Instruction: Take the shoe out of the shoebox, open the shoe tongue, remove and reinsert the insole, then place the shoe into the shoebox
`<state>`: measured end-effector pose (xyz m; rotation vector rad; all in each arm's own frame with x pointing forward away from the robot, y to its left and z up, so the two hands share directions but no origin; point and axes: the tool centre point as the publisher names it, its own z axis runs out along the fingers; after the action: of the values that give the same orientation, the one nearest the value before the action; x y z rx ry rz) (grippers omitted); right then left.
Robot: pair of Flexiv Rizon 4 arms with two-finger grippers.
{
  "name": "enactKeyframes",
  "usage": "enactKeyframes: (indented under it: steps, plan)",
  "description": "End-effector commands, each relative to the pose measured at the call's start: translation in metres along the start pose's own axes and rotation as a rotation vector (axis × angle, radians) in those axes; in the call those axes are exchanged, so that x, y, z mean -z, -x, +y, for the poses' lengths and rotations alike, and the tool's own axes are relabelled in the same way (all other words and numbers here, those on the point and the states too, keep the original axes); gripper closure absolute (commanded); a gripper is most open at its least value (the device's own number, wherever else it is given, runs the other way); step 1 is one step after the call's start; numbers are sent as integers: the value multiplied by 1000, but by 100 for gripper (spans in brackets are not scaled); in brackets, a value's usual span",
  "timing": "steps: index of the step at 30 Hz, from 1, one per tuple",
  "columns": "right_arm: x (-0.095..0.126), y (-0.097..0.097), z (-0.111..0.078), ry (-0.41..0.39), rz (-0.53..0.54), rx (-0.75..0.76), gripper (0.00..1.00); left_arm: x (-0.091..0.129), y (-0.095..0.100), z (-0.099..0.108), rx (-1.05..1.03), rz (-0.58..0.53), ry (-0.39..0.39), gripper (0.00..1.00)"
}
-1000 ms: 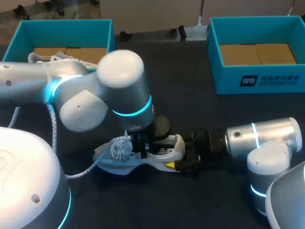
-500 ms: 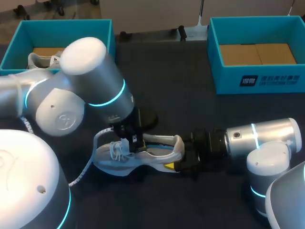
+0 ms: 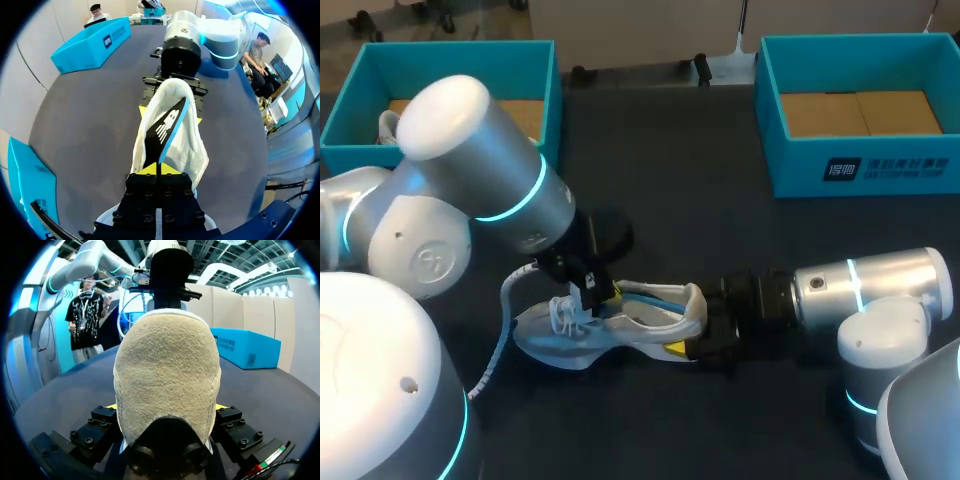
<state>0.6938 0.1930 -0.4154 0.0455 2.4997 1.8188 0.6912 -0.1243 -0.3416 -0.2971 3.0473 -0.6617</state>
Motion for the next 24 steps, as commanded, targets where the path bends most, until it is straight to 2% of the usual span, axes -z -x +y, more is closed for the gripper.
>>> enactKeyframes:
  steps: [1, 11, 24]
  plan:
    - [-1, -1, 1, -5, -2, -1, 100, 10, -4, 13, 24, -11, -104, 100]
    - [-1, -1, 1, -5, -2, -1, 100, 12, -7, 13, 75, -19, -149, 100]
    - [-1, -1, 1, -5, -2, -1, 100, 4, -16, -36, -13, -80, -86, 100]
